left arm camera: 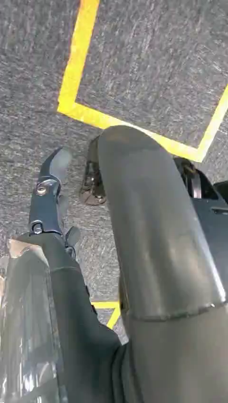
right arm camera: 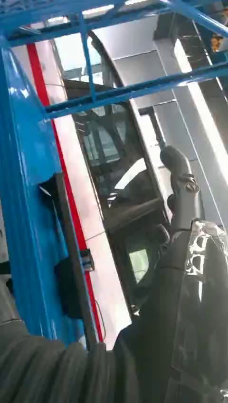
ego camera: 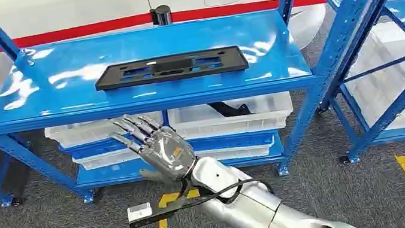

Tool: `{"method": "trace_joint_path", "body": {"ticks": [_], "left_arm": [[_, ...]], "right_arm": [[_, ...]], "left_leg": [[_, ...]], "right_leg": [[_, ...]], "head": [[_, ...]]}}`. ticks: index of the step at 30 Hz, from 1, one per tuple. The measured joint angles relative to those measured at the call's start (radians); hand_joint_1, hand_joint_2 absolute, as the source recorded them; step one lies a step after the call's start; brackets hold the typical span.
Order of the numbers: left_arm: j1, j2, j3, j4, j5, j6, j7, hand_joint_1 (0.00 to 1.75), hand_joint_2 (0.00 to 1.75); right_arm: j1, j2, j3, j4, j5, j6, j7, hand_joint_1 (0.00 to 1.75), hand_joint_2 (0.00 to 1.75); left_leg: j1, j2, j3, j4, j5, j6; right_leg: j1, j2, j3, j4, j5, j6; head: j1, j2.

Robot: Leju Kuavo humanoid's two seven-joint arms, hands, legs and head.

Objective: Take the parts from the cabinet and place them on the table.

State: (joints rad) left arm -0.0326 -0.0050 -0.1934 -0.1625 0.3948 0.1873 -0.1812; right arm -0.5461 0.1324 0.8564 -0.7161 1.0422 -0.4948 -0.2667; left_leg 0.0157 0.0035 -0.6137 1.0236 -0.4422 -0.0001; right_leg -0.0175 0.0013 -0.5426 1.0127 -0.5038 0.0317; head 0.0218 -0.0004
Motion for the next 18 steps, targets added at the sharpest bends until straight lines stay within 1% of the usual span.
{"method": "trace_joint_path", "body": {"ticks": [1, 2, 3, 4, 5, 6, 7, 8, 9, 10, 11, 12, 13, 14, 15, 17, 18], "left_arm": [[0.001, 0.0, 0.0, 0.0, 0.0, 0.0, 0.001, 0.0, 0.0], [0.002, 0.0, 0.0, 0.0, 0.0, 0.0, 0.001, 0.0, 0.0], [0.002, 0.0, 0.0, 0.0, 0.0, 0.0, 0.001, 0.0, 0.0], [0.002, 0.0, 0.0, 0.0, 0.0, 0.0, 0.001, 0.0, 0.0], [0.002, 0.0, 0.0, 0.0, 0.0, 0.002, 0.001, 0.0, 0.0], [0.0, 0.001, 0.0, 0.0, 0.0, 0.002, 0.001, 0.0, 0.0], [0.0, 0.0, 0.0, 0.0, 0.0, 0.002, 0.001, 0.0, 0.0], [0.001, -0.001, 0.0, 0.0, 0.0, 0.002, 0.001, 0.0, 0.0], [0.002, -0.002, 0.0, 0.0, 0.0, 0.003, 0.001, 0.0, 0.0], [0.002, -0.002, 0.0, 0.0, 0.002, 0.003, 0.002, 0.0, 0.0], [0.002, -0.003, 0.0, 0.0, 0.002, 0.004, 0.002, 0.0, 0.0], [0.002, -0.003, 0.0, 0.0, 0.002, 0.006, 0.002, 0.0, 0.0], [0.002, -0.004, 0.0, 0.0, 0.002, 0.007, 0.002, 0.0, 0.0], [0.001, -0.008, 0.0, 0.001, 0.003, 0.008, 0.002, 0.0, 0.0], [0.001, -0.007, 0.0, 0.001, 0.003, 0.01, 0.002, 0.0, 0.0], [0.004, -0.01, 0.0, 0.001, 0.005, 0.011, 0.005, 0.0, 0.0], [0.004, -0.01, 0.0, 0.001, 0.005, 0.012, 0.006, 0.0, 0.0]], "right_arm": [[0.001, 0.0, 0.0, 0.003, 0.003, -0.001, 0.001, 0.0, 1.75], [0.001, 0.0, 0.0, 0.005, 0.006, -0.001, 0.003, 0.0, 1.75], [0.0, 0.001, 0.0, 0.006, 0.008, -0.001, 0.003, 0.0, 1.75], [-0.001, 0.0, -0.001, 0.007, 0.011, -0.001, 0.004, 0.0, 1.75], [-0.005, 0.0, -0.001, 0.008, 0.016, -0.001, 0.007, 0.0, 1.75], [-0.006, -0.002, -0.001, 0.01, 0.021, -0.002, 0.011, 0.0, 1.75], [-0.003, -0.004, -0.001, 0.014, 0.03, -0.003, 0.019, 0.0, 1.75], [0.0, -0.006, -0.002, 0.018, 0.041, -0.006, 0.03, 0.0, 1.75], [0.002, -0.008, -0.003, 0.023, 0.052, -0.01, 0.042, 0.0, 1.75], [0.002, -0.008, -0.005, 0.027, 0.061, -0.015, 0.056, 0.0, 1.75], [0.001, -0.008, -0.008, 0.031, 0.075, -0.024, 0.072, 0.0, 1.75], [-0.002, -0.008, -0.01, 0.034, 0.09, -0.032, 0.093, 0.0, 1.75], [-0.005, -0.009, -0.013, 0.038, 0.103, -0.041, 0.111, 0.0, 1.75], [-0.009, -0.011, -0.017, 0.044, 0.112, -0.047, 0.13, 0.0, 1.75], [-0.012, -0.012, -0.021, 0.05, 0.123, -0.049, 0.151, 0.0, 1.75], [-0.013, -0.013, -0.037, 0.061, 0.139, -0.05, 0.181, 0.0, 1.75], [-0.017, -0.013, -0.044, 0.065, 0.148, -0.05, 0.198, 0.0, 1.75]], "left_leg": [[-0.003, -0.003, -0.004, 0.001, -0.001, 0.002], [-0.006, -0.007, -0.005, 0.002, -0.003, 0.007], [-0.002, -0.007, 0.002, -0.009, 0.001, 0.015], [0.001, -0.007, 0.011, -0.016, 0.003, 0.019], [0.0, -0.007, 0.014, -0.018, 0.0, 0.028], [-0.002, -0.007, 0.015, -0.018, -0.003, 0.033], [-0.005, -0.007, 0.016, -0.018, -0.006, 0.038], [-0.008, -0.009, 0.017, -0.018, -0.008, 0.041], [-0.011, -0.011, 0.021, -0.017, -0.011, 0.043], [-0.013, -0.014, 0.026, -0.017, -0.014, 0.044], [-0.014, -0.017, 0.032, -0.017, -0.018, 0.044], [-0.016, -0.02, 0.041, -0.017, -0.023, 0.043], [-0.016, -0.022, 0.046, -0.017, -0.028, 0.04], [-0.024, -0.024, 0.046, -0.014, -0.033, 0.035], [-0.021, -0.024, 0.044, -0.015, -0.034, 0.033], [-0.016, -0.023, 0.045, -0.019, -0.035, 0.025], [-0.02, -0.022, 0.048, -0.019, -0.038, 0.019]], "right_leg": [[-0.001, -0.002, 0.001, -0.003, 0.0, 0.002], [-0.003, -0.005, 0.004, -0.01, 0.002, 0.01], [-0.001, -0.006, 0.007, -0.011, -0.003, 0.018], [-0.004, -0.006, -0.003, 0.008, -0.013, 0.018], [-0.003, -0.005, -0.03, 0.06, -0.034, 0.013], [-0.003, -0.005, -0.07, 0.134, -0.062, 0.008], [-0.002, -0.004, -0.122, 0.226, -0.093, 0.005], [0.0, -0.003, -0.168, 0.301, -0.111, 0.005], [0.001, -0.003, -0.191, 0.326, -0.106, 0.009], [0.002, -0.003, -0.185, 0.295, -0.08, 0.017], [0.004, -0.003, -0.157, 0.224, -0.04, 0.025], [0.006, -0.003, -0.113, 0.123, 0.01, 0.03], [0.01, -0.003, -0.074, 0.032, 0.05, 0.028], [0.017, -0.003, -0.054, 0.001, 0.052, 0.01], [0.017, -0.003, -0.056, -0.004, 0.055, 0.002], [0.023, -0.002, -0.056, -0.004, 0.054, -0.007], [0.015, -0.002, -0.051, -0.013, 0.057, -0.014]], "head": [[0.003, 0.0], [0.002, 0.0], [0.003, 0.0], [0.003, 0.0], [0.005, 0.0], [0.005, 0.0], [0.005, 0.0], [0.005, 0.0], [0.005, 0.0], [0.005, 0.0], [0.005, 0.0], [0.005, 0.0], [0.006, 0.0], [0.003, 0.0], [0.005, 0.0], [0.005, 0.0], [0.003, 0.0]]}}
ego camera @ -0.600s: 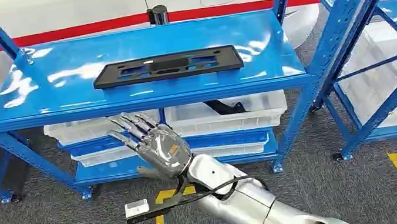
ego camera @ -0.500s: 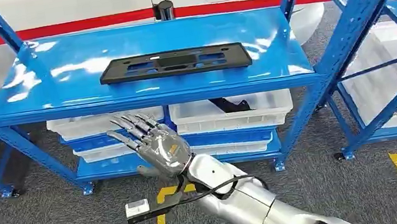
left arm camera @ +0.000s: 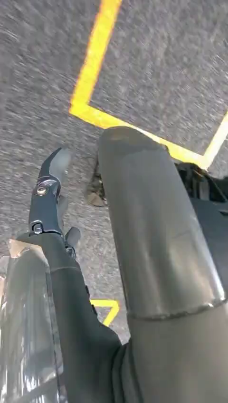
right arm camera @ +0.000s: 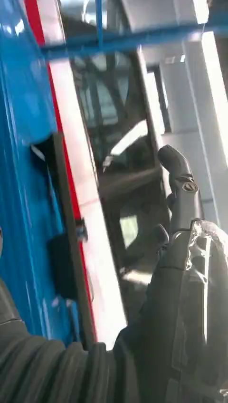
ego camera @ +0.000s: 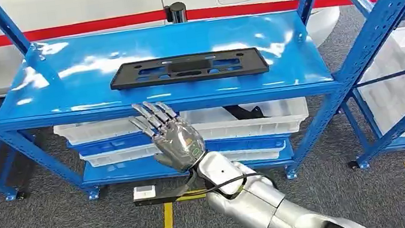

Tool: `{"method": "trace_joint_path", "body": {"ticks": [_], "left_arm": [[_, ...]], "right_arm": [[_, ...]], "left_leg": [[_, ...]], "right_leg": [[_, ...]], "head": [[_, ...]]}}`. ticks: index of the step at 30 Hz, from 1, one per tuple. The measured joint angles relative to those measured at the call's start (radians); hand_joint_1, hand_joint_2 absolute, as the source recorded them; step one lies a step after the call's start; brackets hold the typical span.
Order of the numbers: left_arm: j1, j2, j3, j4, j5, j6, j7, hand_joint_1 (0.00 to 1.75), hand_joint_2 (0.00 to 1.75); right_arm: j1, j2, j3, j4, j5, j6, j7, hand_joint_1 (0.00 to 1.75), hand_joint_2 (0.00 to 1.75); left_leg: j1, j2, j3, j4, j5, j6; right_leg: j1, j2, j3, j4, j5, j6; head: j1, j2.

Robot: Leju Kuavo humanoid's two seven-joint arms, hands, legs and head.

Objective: Take the parts from the cabinet and place them on the table.

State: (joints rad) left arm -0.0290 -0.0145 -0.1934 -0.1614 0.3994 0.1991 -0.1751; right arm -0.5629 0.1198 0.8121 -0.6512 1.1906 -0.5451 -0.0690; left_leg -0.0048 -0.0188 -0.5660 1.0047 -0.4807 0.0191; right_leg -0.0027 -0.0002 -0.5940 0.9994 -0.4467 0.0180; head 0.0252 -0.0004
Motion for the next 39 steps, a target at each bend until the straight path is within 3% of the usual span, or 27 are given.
{"method": "trace_joint_path", "body": {"ticks": [2, 5, 6, 7, 8, 10, 11, 12, 14, 16, 17, 20, 21, 22, 24, 25, 26, 27, 30, 31, 32, 33, 35, 36, 37, 38, 39], "left_arm": [[0.0, 0.001, 0.0, 0.0, 0.0, 0.001, 0.001, 0.0, 0.0], [0.001, 0.002, 0.0, 0.0, 0.0, 0.006, 0.003, 0.0, 0.0], [0.002, 0.002, 0.0, 0.0, 0.0, 0.006, 0.004, 0.0, 0.0], [0.002, 0.002, 0.0, 0.0, 0.0, 0.006, 0.004, 0.0, 0.0], [0.002, 0.003, 0.0, 0.0, 0.0, 0.006, 0.004, 0.0, 0.0], [0.001, 0.003, 0.0, 0.0, 0.0, 0.006, 0.005, 0.0, 0.0], [0.0, 0.0, 0.0, 0.0, 0.0, 0.006, 0.005, 0.0, 0.0], [-0.002, 0.0, 0.0, 0.0, 0.0, 0.006, 0.005, 0.0, 0.0], [-0.001, 0.0, 0.0, 0.0, 0.0, 0.006, 0.006, 0.0, 0.0], [0.0, 0.002, 0.0, 0.0, 0.0, 0.007, 0.008, 0.0, 0.0], [-0.001, 0.002, 0.0, 0.0, 0.0, 0.006, 0.01, 0.0, 0.0], [-0.001, 0.002, 0.0, 0.0, 0.002, 0.007, 0.011, 0.0, 0.0], [-0.001, 0.002, 0.0, 0.0, 0.002, 0.007, 0.011, 0.0, 0.0], [-0.001, 0.001, 0.0, 0.0, 0.002, 0.008, 0.011, 0.0, 0.0], [-0.001, 0.001, 0.0, 0.0, 0.002, 0.009, 0.011, 0.0, 0.0], [-0.002, 0.001, 0.0, 0.0, 0.002, 0.009, 0.011, 0.0, 0.0], [-0.002, 0.0, 0.0, 0.0, 0.002, 0.008, 0.011, 0.0, 0.0], [-0.004, -0.001, 0.0, 0.0, 0.002, 0.008, 0.011, 0.0, 0.0], [-0.003, -0.002, 0.0, 0.0, 0.003, 0.009, 0.012, 0.0, 0.0], [-0.003, -0.001, 0.0, 0.0, 0.003, 0.01, 0.012, 0.0, 0.0], [-0.003, 0.0, 0.0, 0.0, 0.005, 0.012, 0.013, 0.0, 0.0], [-0.003, 0.0, 0.0, 0.0, 0.007, 0.012, 0.013, 0.0, 0.0], [-0.002, -0.001, 0.0, 0.0, 0.008, 0.013, 0.015, 0.0, 0.0], [-0.001, -0.001, 0.0, 0.0, 0.009, 0.013, 0.017, 0.0, 0.0], [0.0, -0.001, 0.0, 0.001, 0.01, 0.015, 0.017, 0.0, 0.0], [0.0, 0.0, 0.0, 0.001, 0.01, 0.016, 0.017, 0.0, 0.0], [0.0, 0.0, 0.0, 0.0, 0.01, 0.017, 0.017, 0.0, 0.0]], "right_arm": [[-0.005, 0.001, -0.017, 0.007, 0.03, -0.005, 0.039, 0.0, 1.75], [-0.008, -0.001, -0.025, 0.023, 0.103, -0.018, 0.121, 0.0, 1.75], [-0.006, -0.002, -0.031, 0.028, 0.119, -0.018, 0.139, 0.0, 1.75], [-0.006, -0.002, -0.036, 0.032, 0.128, -0.018, 0.146, 0.0, 1.75], [-0.006, -0.002, -0.04, 0.035, 0.132, -0.019, 0.151, 0.0, 1.75], [-0.006, -0.002, -0.046, 0.04, 0.137, -0.019, 0.156, 0.0, 1.75], [-0.007, -0.002, -0.048, 0.042, 0.137, -0.02, 0.158, 0.0, 1.75], [-0.01, -0.003, -0.049, 0.043, 0.137, -0.021, 0.158, 0.0, 1.75], [-0.01, -0.005, -0.05, 0.048, 0.138, -0.021, 0.161, 0.0, 1.75], [-0.01, -0.005, -0.059, 0.05, 0.146, -0.012, 0.168, 0.0, 1.75], [-0.011, -0.006, -0.067, 0.05, 0.152, -0.005, 0.174, 0.0, 1.75], [-0.007, -0.01, -0.084, 0.056, 0.158, 0.01, 0.176, 0.0, 1.75], [-0.003, -0.012, -0.089, 0.059, 0.159, 0.012, 0.176, 0.0, 1.75], [-0.001, -0.013, -0.092, 0.061, 0.161, 0.012, 0.175, 0.0, 1.75], [-0.002, -0.013, -0.097, 0.066, 0.17, 0.013, 0.173, 0.0, 1.75], [-0.003, -0.013, -0.1, 0.067, 0.175, 0.013, 0.174, 0.0, 1.75], [-0.005, -0.014, -0.103, 0.069, 0.183, 0.014, 0.181, 0.0, 1.75], [-0.008, -0.013, -0.108, 0.072, 0.196, 0.02, 0.197, 0.0, 1.75], [-0.008, -0.014, -0.124, 0.082, 0.229, 0.04, 0.252, 0.0, 1.75], [-0.011, -0.013, -0.133, 0.086, 0.238, 0.047, 0.271, 0.0, 1.75], [-0.012, -0.014, -0.142, 0.089, 0.245, 0.053, 0.283, 0.0, 1.75], [-0.015, -0.013, -0.152, 0.092, 0.249, 0.056, 0.296, 0.0, 1.75], [-0.015, -0.015, -0.167, 0.103, 0.257, 0.068, 0.312, 0.0, 1.75], [-0.015, -0.015, -0.172, 0.109, 0.259, 0.072, 0.318, 0.0, 1.75], [-0.014, -0.016, -0.177, 0.114, 0.262, 0.077, 0.323, 0.0, 1.75], [-0.014, -0.016, -0.183, 0.118, 0.263, 0.082, 0.328, 0.0, 1.75], [-0.014, -0.016, -0.189, 0.122, 0.264, 0.087, 0.331, 0.0, 1.75]], "left_leg": [[0.004, 0.005, -0.023, 0.052, -0.033, -0.01], [0.02, 0.012, -0.148, 0.28, -0.118, -0.03], [0.025, 0.013, -0.18, 0.318, -0.117, -0.035], [0.03, 0.016, -0.183, 0.302, -0.091, -0.039], [0.035, 0.017, -0.158, 0.234, -0.039, -0.043], [0.044, 0.023, -0.072, 0.053, 0.062, -0.052], [0.038, 0.022, -0.051, 0.024, 0.04, -0.06], [0.034, 0.018, -0.041, 0.007, 0.038, -0.045], [0.025, 0.018, -0.046, 0.015, 0.034, -0.026], [0.029, 0.016, -0.039, 0.005, 0.038, -0.005], [0.026, 0.016, -0.035, 0.004, 0.036, 0.002], [0.02, 0.015, -0.032, 0.004, 0.03, 0.017], [0.016, 0.013, -0.03, 0.004, 0.028, 0.02], [0.013, 0.011, -0.027, 0.004, 0.026, 0.022], [0.007, 0.008, -0.014, 0.004, 0.018, 0.024], [0.005, 0.005, -0.006, 0.004, 0.013, 0.023], [0.005, 0.004, -0.004, 0.003, 0.009, 0.022], [-0.006, 0.001, -0.003, 0.009, 0.001, 0.016], [-0.001, 0.0, -0.002, 0.003, -0.001, 0.008], [0.001, 0.001, -0.006, 0.009, -0.01, 0.0], [0.002, 0.006, -0.016, 0.03, -0.022, -0.007], [0.004, 0.007, -0.039, 0.084, -0.051, -0.013], [0.015, 0.011, -0.125, 0.25, -0.119, -0.026], [0.019, 0.012, -0.161, 0.307, -0.132, -0.032], [0.024, 0.012, -0.177, 0.317, -0.117, -0.037], [0.029, 0.015, -0.168, 0.28, -0.082, -0.04], [0.034, 0.017, -0.138, 0.208, -0.034, -0.044]], "right_leg": [[-0.014, -0.001, 0.018, -0.009, -0.003, -0.013], [-0.015, -0.002, 0.028, -0.009, -0.012, -0.023], [-0.016, -0.002, 0.029, -0.008, -0.014, -0.023], [-0.018, -0.001, 0.032, -0.008, -0.017, -0.021], [-0.022, 0.001, 0.038, -0.007, -0.022, -0.015], [-0.03, 0.003, 0.055, -0.005, -0.035, 0.0], [-0.023, 0.003, 0.057, -0.005, -0.04, 0.008], [-0.017, 0.003, 0.053, 0.0, -0.045, 0.016], [-0.02, 0.001, 0.056, -0.011, -0.042, 0.026], [-0.02, -0.001, 0.051, -0.009, -0.053, 0.038], [-0.02, -0.001, 0.042, 0.021, -0.067, 0.036], [-0.015, 0.0, -0.103, 0.285, -0.156, 0.015], [-0.012, 0.0, -0.14, 0.338, -0.162, 0.017], [-0.01, 0.0, -0.152, 0.339, -0.149, 0.021], [-0.005, 0.0, -0.104, 0.204, -0.07, 0.031], [-0.001, 0.0, -0.061, 0.103, -0.024, 0.031], [0.005, 0.0, -0.033, 0.03, 0.006, 0.023], [0.012, 0.002, -0.019, 0.011, 0.013, 0.011], [0.012, 0.002, -0.02, 0.011, 0.012, 0.002], [-0.008, 0.002, -0.012, 0.0, 0.017, -0.007], [-0.007, 0.003, -0.007, -0.003, 0.016, -0.011], [-0.01, 0.002, -0.004, -0.003, 0.011, -0.019], [-0.009, 0.001, 0.004, -0.002, 0.005, -0.027], [-0.009, 0.001, 0.006, -0.002, 0.003, -0.029], [-0.01, 0.002, 0.008, -0.002, 0.001, -0.028], [-0.013, 0.003, 0.011, -0.001, -0.003, -0.025], [-0.015, 0.005, 0.017, -0.001, -0.007, -0.02]], "head": [[-0.002, 0.0], [-0.002, 0.0], [-0.002, 0.0], [-0.002, 0.0], [-0.002, 0.0], [-0.002, 0.0], [-0.002, 0.0], [-0.005, 0.0], [-0.005, 0.0], [-0.004, 0.0], [-0.002, 0.0], [-0.001, 0.0], [-0.002, 0.0], [-0.002, 0.0], [-0.002, 0.0], [-0.002, 0.0], [-0.001, 0.0], [-0.002, 0.0], [-0.002, 0.0], [-0.003, 0.0], [-0.003, 0.0], [-0.004, 0.0], [-0.003, 0.0], [-0.003, 0.0], [-0.003, 0.0], [-0.003, 0.0], [-0.003, 0.0]]}}
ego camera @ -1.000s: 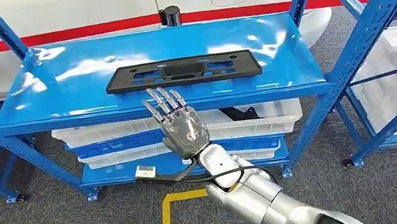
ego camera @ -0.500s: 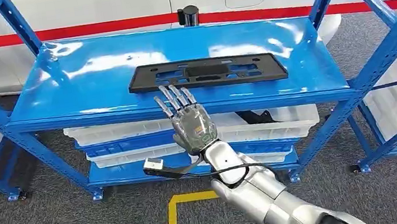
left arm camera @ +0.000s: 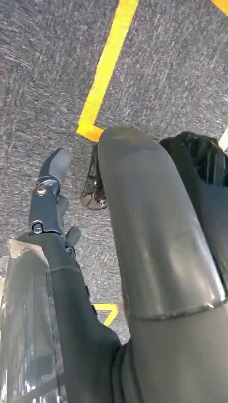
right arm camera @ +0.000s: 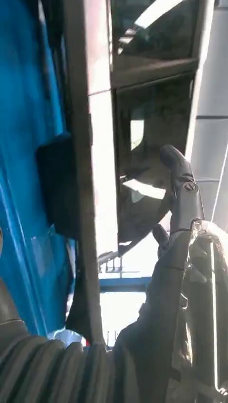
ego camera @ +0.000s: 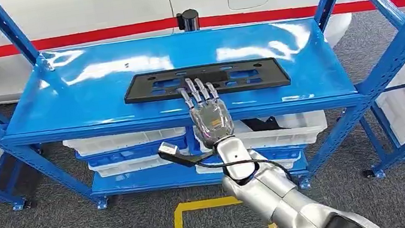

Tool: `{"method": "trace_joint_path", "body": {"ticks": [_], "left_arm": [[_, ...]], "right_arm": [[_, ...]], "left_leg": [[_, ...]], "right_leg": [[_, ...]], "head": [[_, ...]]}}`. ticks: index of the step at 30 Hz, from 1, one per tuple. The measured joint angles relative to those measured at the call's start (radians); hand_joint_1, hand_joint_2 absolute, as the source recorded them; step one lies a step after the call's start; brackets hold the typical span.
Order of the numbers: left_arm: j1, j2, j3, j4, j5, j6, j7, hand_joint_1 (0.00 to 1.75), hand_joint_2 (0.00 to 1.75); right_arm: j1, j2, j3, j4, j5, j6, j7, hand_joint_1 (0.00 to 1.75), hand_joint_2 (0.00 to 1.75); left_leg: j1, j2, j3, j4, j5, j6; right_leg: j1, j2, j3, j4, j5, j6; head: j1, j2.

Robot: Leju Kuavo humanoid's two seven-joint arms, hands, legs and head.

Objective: Take the parts from the cabinet and place them on the table.

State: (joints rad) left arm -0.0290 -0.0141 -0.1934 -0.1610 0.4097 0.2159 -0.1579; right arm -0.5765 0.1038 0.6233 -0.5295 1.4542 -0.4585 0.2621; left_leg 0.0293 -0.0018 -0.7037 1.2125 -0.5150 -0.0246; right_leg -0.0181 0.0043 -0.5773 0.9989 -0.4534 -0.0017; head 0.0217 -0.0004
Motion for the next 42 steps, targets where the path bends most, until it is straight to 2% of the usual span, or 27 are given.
{"method": "trace_joint_path", "body": {"ticks": [1, 2, 3, 4, 5, 10, 12, 17, 19, 20, 21, 42], "left_arm": [[0.0, 0.001, 0.0, 0.0, 0.0, 0.002, 0.0, 0.0, 0.0], [0.0, 0.0, 0.0, 0.0, 0.001, 0.002, 0.0, 0.0, 0.0], [-0.002, -0.002, 0.0, 0.0, 0.002, 0.003, 0.0, 0.0, 0.0], [-0.004, -0.002, 0.0, 0.0, 0.002, 0.011, 0.0, 0.0, 0.0], [-0.003, -0.003, 0.0, 0.0, 0.002, 0.022, 0.003, 0.0, 0.0], [-0.002, -0.006, 0.0, 0.0, 0.0, 0.044, 0.008, 0.0, 0.0], [-0.002, -0.007, 0.0, 0.0, 0.0, 0.046, 0.005, 0.0, 0.0], [-0.002, -0.007, 0.0, 0.0, 0.005, 0.046, -0.016, 0.0, 0.0], [-0.002, -0.007, 0.0, 0.0, 0.006, 0.044, -0.024, 0.0, 0.0], [-0.002, -0.008, 0.0, 0.0, 0.007, 0.043, -0.028, 0.0, 0.0], [-0.002, -0.008, 0.0, 0.0, 0.007, 0.043, -0.032, 0.0, 0.0], [-0.002, -0.01, -0.002, 0.0, -0.005, 0.02, -0.038, 0.0, 0.0]], "right_arm": [[0.0, 0.0, -0.007, 0.003, 0.0, 0.005, 0.006, 0.0, 1.75], [-0.002, -0.001, -0.011, 0.005, 0.001, 0.011, 0.011, 0.0, 1.75], [-0.005, -0.003, -0.017, 0.007, 0.005, 0.019, 0.019, 0.0, 1.75], [-0.006, -0.004, -0.022, 0.01, 0.013, 0.023, 0.027, 0.0, 1.75], [-0.005, -0.006, -0.029, 0.012, 0.019, 0.027, 0.035, 0.0, 1.75], [-0.005, -0.016, -0.053, 0.019, 0.033, 0.032, 0.047, 0.0, 1.75], [-0.005, -0.018, -0.058, 0.02, 0.036, 0.033, 0.051, 0.0, 1.75], [-0.007, -0.022, -0.08, 0.027, 0.053, 0.032, 0.071, 0.0, 1.75], [-0.01, -0.025, -0.089, 0.03, 0.056, 0.031, 0.082, 0.0, 1.75], [-0.012, -0.026, -0.095, 0.032, 0.056, 0.031, 0.085, 0.0, 1.75], [-0.014, -0.027, -0.101, 0.035, 0.057, 0.031, 0.086, 0.0, 1.75], [-0.037, -0.047, -0.176, 0.048, 0.063, 0.031, 0.096, 0.0, 1.75]], "left_leg": [[0.005, 0.002, 0.044, -0.093, 0.051, -0.004], [0.009, 0.005, 0.077, -0.168, 0.078, -0.007], [-0.001, 0.001, 0.091, -0.186, 0.061, -0.007], [-0.001, -0.001, 0.092, -0.183, 0.06, 0.01], [0.0, -0.002, 0.09, -0.187, 0.063, 0.013], [-0.01, -0.008, 0.09, -0.187, 0.062, 0.019], [-0.012, -0.008, 0.09, -0.187, 0.06, 0.026], [-0.014, -0.007, 0.09, -0.186, 0.059, 0.032], [-0.014, -0.007, 0.09, -0.186, 0.059, 0.032], [-0.014, -0.007, 0.09, -0.186, 0.059, 0.032], [-0.013, -0.007, 0.09, -0.186, 0.059, 0.033], [-0.009, -0.006, 0.091, -0.187, 0.061, 0.034]], "right_leg": [[-0.004, 0.001, 0.007, 0.002, -0.006, 0.006], [-0.001, 0.002, 0.009, 0.007, -0.013, 0.016], [0.009, 0.003, 0.003, 0.015, -0.018, 0.024], [0.008, 0.003, 0.0, 0.013, -0.017, 0.028], [0.009, 0.002, -0.001, 0.015, -0.018, 0.029], [0.003, -0.004, 0.008, 0.002, -0.017, 0.026], [0.002, -0.004, 0.009, -0.001, -0.016, 0.029], [0.001, -0.004, 0.008, -0.003, -0.014, 0.033], [0.001, -0.004, 0.008, -0.003, -0.013, 0.035], [0.002, -0.004, 0.008, -0.003, -0.013, 0.041], [0.002, -0.004, 0.007, -0.003, -0.013, 0.041], [0.007, -0.003, 0.006, 0.001, -0.013, 0.041]], "head": [[0.0, 0.0], [0.0, 0.0], [-0.003, 0.0], [0.0, 0.0], [0.0, 0.0], [0.001, 0.0], [0.0, 0.0], [0.0, 0.0], [0.0, 0.0], [0.0, 0.0], [0.0, 0.0], [0.0, 0.0]]}}
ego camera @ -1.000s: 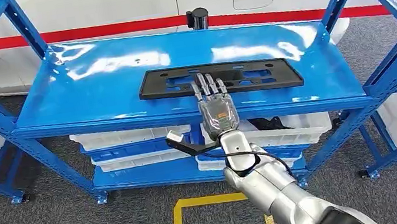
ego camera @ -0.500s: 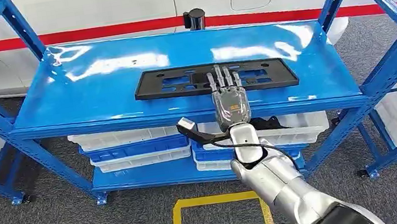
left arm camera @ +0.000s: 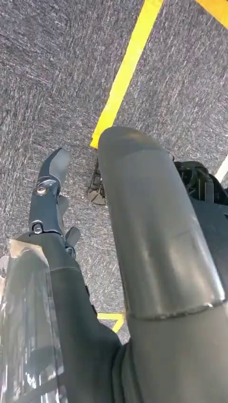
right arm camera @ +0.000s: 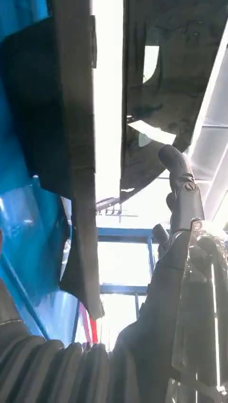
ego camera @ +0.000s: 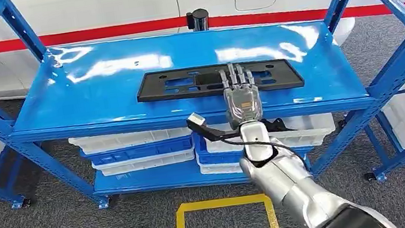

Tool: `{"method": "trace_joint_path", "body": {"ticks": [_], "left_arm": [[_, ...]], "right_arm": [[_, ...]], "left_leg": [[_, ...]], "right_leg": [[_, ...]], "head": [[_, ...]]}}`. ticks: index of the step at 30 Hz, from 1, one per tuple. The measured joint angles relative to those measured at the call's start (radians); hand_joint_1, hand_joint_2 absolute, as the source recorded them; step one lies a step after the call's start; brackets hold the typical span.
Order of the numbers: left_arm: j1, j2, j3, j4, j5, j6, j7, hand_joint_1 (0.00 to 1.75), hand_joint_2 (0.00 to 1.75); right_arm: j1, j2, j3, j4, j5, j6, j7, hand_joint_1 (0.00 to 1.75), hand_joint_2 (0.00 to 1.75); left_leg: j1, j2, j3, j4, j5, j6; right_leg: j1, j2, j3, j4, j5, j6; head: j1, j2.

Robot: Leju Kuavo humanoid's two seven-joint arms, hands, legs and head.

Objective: Take the parts from the cabinet and place them on the table.

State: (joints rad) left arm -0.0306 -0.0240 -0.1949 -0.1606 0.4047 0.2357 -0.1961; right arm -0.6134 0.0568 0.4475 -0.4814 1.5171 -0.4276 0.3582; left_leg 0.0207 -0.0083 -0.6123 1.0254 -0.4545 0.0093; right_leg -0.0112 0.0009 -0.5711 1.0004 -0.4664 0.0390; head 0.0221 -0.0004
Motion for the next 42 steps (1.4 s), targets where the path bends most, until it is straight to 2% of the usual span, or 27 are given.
{"method": "trace_joint_path", "body": {"ticks": [27, 34, 38, 40, 41, 42], "left_arm": [[-0.001, -0.003, -0.016, 0.0, -0.016, -0.005, -0.014, 0.0, 0.0], [-0.002, 0.002, -0.022, 0.0, -0.016, -0.008, -0.015, 0.0, 0.0], [-0.002, 0.005, -0.023, 0.0, -0.016, -0.008, -0.014, 0.0, 0.0], [-0.002, 0.006, -0.023, 0.0, -0.016, -0.008, -0.014, 0.0, 0.0], [-0.002, 0.006, -0.023, 0.0, -0.016, -0.007, -0.014, 0.0, 0.0], [-0.002, 0.006, -0.023, 0.0, -0.014, -0.007, -0.013, 0.0, 0.0]], "right_arm": [[-0.014, 0.006, -0.006, 0.011, 0.005, -0.024, -0.066, 0.0, 1.75], [-0.014, 0.016, -0.005, 0.012, 0.006, -0.03, -0.076, 0.0, 1.75], [-0.014, 0.023, -0.005, 0.012, 0.006, -0.03, -0.078, 0.0, 1.75], [-0.014, 0.025, -0.005, 0.012, 0.006, -0.031, -0.078, 0.0, 1.75], [-0.015, 0.027, -0.005, 0.012, 0.006, -0.031, -0.078, 0.0, 1.75], [-0.014, 0.027, -0.005, 0.012, 0.006, -0.031, -0.079, 0.0, 1.75]], "left_leg": [[0.0, 0.0, 0.0, 0.0, 0.0, 0.0], [-0.004, 0.0, 0.0, 0.002, -0.001, 0.002], [-0.011, 0.0, -0.001, 0.002, -0.003, 0.008], [-0.015, 0.0, -0.001, 0.001, -0.005, 0.016], [-0.012, 0.0, 0.005, -0.01, 0.0, 0.024], [-0.005, 0.004, 0.016, -0.021, 0.006, 0.031]], "right_leg": [[0.0, 0.0, 0.0, 0.0, 0.0, 0.0], [-0.005, 0.0, 0.0, -0.001, 0.0, 0.001], [-0.012, 0.0, 0.0, -0.002, 0.001, 0.004], [-0.016, 0.0, 0.001, -0.007, 0.002, 0.012], [-0.012, 0.0, 0.004, -0.008, 0.0, 0.019], [-0.017, -0.001, -0.009, 0.012, -0.008, 0.018]], "head": [[0.0, 0.0], [0.0, 0.0], [0.0, 0.0], [0.0, 0.0], [0.0, 0.0], [0.0, 0.0]]}}
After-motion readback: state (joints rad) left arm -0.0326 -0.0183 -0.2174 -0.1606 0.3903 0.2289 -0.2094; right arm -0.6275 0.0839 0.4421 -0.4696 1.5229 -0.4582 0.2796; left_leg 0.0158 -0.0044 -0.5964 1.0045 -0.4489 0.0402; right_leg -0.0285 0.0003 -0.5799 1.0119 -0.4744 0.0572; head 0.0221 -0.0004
